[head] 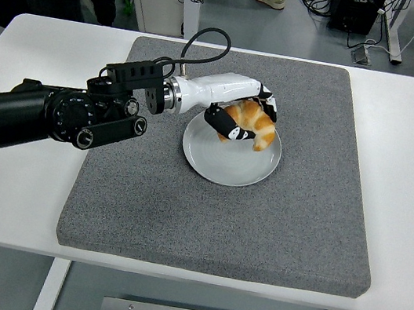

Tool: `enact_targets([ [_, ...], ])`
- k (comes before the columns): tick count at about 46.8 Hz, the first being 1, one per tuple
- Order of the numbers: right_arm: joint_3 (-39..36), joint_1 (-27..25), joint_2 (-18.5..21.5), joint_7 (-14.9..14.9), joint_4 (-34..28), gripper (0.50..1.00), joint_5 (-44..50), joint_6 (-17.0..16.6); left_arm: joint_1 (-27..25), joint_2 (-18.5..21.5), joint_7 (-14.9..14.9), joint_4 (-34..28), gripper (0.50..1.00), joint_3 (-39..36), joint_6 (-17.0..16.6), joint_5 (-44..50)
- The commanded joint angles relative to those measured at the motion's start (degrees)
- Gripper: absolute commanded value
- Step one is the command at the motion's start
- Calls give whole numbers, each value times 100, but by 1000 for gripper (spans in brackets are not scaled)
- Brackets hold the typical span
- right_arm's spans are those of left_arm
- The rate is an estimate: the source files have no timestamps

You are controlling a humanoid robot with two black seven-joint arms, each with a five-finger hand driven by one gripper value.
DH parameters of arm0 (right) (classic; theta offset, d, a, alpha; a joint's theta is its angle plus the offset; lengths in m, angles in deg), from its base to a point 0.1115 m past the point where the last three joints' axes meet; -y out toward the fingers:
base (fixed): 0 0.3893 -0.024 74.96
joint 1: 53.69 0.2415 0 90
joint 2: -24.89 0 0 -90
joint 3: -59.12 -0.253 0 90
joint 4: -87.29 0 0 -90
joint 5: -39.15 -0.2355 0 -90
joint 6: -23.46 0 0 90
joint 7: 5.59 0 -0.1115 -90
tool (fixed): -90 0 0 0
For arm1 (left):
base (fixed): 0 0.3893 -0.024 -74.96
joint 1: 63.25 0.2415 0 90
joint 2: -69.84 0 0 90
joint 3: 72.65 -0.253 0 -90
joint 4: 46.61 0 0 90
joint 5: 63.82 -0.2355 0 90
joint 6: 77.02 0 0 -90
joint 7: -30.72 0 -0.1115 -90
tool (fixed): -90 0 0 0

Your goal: Place the bread on the plate

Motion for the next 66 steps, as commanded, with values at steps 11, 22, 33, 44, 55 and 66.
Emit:
enact_targets([
  [11, 0, 8, 0, 0, 0, 1000, 0, -1, 269, -1, 1, 109, 500, -13, 0, -15],
  [22, 0, -1, 0, 0, 0, 1000, 0, -1, 427, -54, 1, 214, 500, -13, 0, -7],
  [33, -9, 8, 0, 0, 0, 1000, 0, -1, 489, -160, 1, 355, 500, -4, 0, 20],
  [44, 0, 8, 0, 0, 0, 1000, 0, -1, 524, -168, 1, 399, 500, -4, 0, 72],
  [55, 0, 8, 0, 0, 0, 1000, 0, -1, 612, -239, 1, 592, 500, 22, 0, 81],
  [66, 0, 8, 0, 0, 0, 1000, 0, -1, 647, -256, 1, 636, 500, 40, -123, 371],
])
